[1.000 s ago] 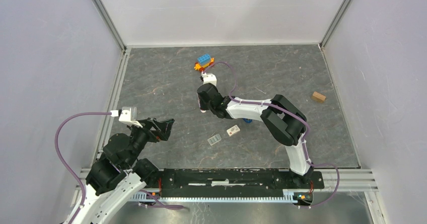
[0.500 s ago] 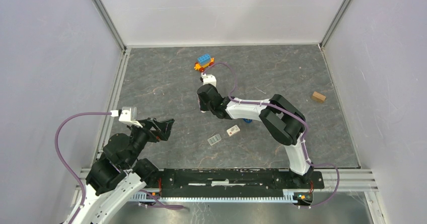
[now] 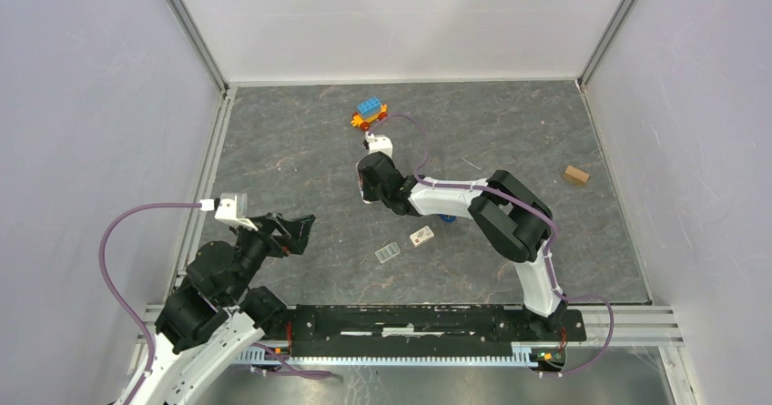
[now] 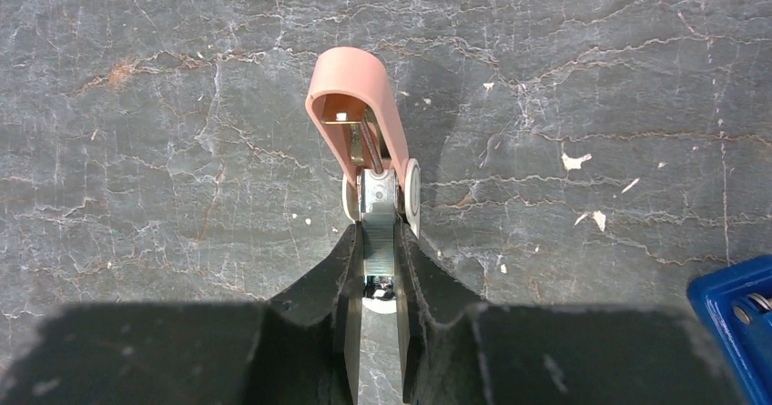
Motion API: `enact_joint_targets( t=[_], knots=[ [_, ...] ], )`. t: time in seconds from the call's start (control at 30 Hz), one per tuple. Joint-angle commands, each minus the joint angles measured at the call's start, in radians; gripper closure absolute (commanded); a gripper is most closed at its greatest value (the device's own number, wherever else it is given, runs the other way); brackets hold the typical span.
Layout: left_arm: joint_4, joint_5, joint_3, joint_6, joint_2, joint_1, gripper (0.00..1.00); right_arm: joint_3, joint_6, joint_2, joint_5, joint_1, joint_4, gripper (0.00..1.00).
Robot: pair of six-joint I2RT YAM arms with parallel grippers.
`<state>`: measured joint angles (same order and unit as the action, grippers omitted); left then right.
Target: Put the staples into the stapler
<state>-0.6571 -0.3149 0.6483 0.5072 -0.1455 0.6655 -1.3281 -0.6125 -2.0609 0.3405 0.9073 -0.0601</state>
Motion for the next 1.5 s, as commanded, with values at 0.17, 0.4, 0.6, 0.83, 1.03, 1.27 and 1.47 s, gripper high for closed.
enact_joint_targets(
  t=[0.17,0.4,0.6,0.83,1.03,1.27,1.47],
  knots=[
    [0.014,-0.016,0.003,-0.054,0.003,0.003,0.00,0.008,-0.006,-0.019,-0.005,-0.004,-0.038,0.80],
    [0.015,-0.017,0.004,-0.053,0.003,0.003,0.00,-0.002,-0.005,-0.011,-0.004,-0.004,-0.033,0.80],
    [0.014,-0.017,0.004,-0.053,0.004,0.003,0.00,-0.024,0.003,-0.003,0.002,-0.006,-0.023,0.80],
    [0.014,-0.018,0.003,-0.053,0.004,0.003,0.00,-0.035,0.006,0.003,0.005,-0.005,-0.020,0.80],
    [0.014,-0.018,0.004,-0.054,0.006,0.003,0.00,-0.036,0.010,0.009,0.011,-0.005,-0.020,0.80],
    [0.014,-0.020,0.003,-0.052,0.008,0.004,0.00,-0.036,0.011,0.019,0.014,-0.006,-0.020,0.80],
    [0.013,-0.020,0.004,-0.052,0.008,0.004,0.00,-0.040,0.017,0.022,0.017,-0.006,-0.018,0.80]
  ],
)
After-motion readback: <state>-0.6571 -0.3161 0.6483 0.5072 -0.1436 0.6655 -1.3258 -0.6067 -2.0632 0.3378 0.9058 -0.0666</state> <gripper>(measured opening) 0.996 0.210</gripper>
